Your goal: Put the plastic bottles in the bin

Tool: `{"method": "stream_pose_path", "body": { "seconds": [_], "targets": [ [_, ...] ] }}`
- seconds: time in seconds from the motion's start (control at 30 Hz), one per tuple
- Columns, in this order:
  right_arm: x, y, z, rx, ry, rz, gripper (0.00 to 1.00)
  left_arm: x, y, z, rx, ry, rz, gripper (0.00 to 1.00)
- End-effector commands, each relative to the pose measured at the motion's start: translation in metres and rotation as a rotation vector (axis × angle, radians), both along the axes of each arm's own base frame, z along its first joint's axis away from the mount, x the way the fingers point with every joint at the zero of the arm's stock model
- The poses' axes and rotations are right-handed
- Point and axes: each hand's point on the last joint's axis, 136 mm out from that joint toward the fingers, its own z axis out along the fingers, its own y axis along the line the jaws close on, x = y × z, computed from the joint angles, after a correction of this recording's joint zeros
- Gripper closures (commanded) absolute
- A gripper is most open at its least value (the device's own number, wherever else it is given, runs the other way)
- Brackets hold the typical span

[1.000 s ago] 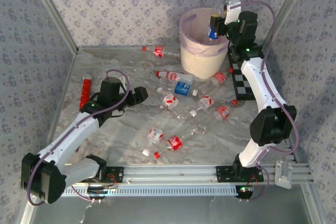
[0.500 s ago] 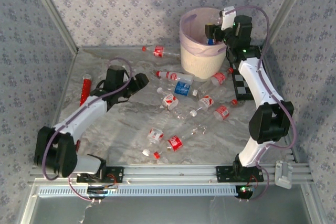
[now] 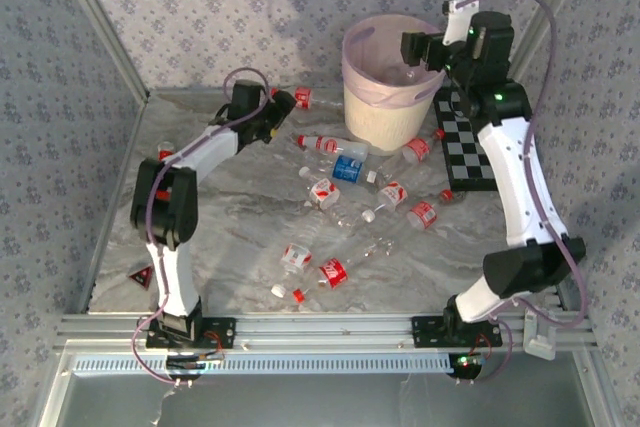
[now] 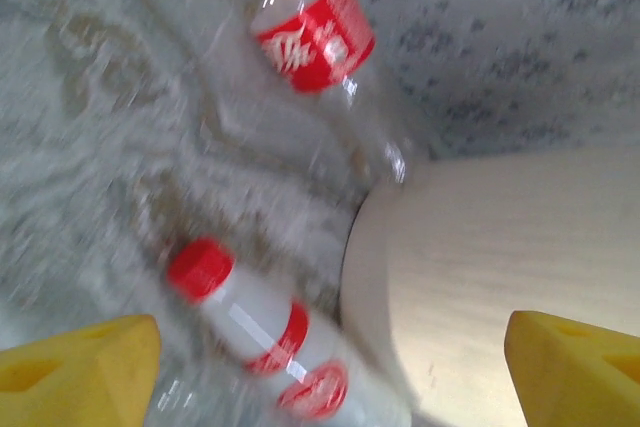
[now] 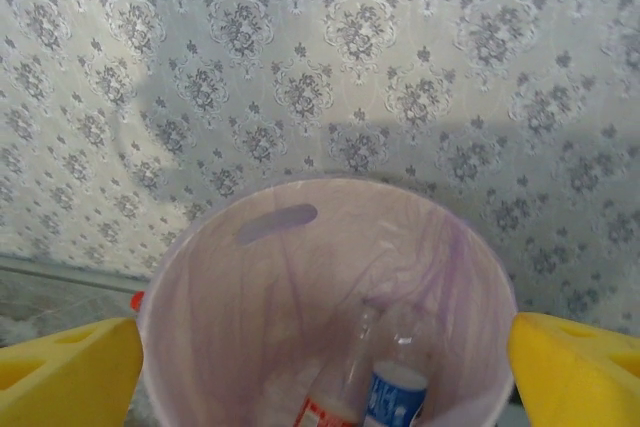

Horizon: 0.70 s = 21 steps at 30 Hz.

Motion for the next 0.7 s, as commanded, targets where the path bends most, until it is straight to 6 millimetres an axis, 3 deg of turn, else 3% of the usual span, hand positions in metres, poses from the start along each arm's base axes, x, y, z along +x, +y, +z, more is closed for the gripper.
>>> {"method": "stream_pose_path", "body": {
  "seconds": [0.0,0.13,0.3,0.43,0.67],
  "targets": [
    [-0.034,0.003,-0.02,0.103,0.145,0.003,0.04,0.034,0.017,-0.011,-0.011,0.054,0.122,0.13],
    [-0.071,0.004,-0.033,0.146,0.175,0.016,0.04,0.073,0.014,-0.02,-0.047,0.076,0.158,0.14],
    [-0.103,-0.01,-0.04,0.132,0.174,-0.028,0.04,0.089,0.022,-0.039,-0.034,0.189,0.252,0.15],
    [-0.117,-0.02,-0.046,0.113,0.176,-0.06,0.04,0.101,0.019,-0.046,-0.078,0.202,0.284,0.16],
    [-0.123,-0.024,-0.055,0.116,0.181,-0.068,0.04,0.113,0.009,-0.067,-0.129,0.242,0.313,0.18]
  ]
}}
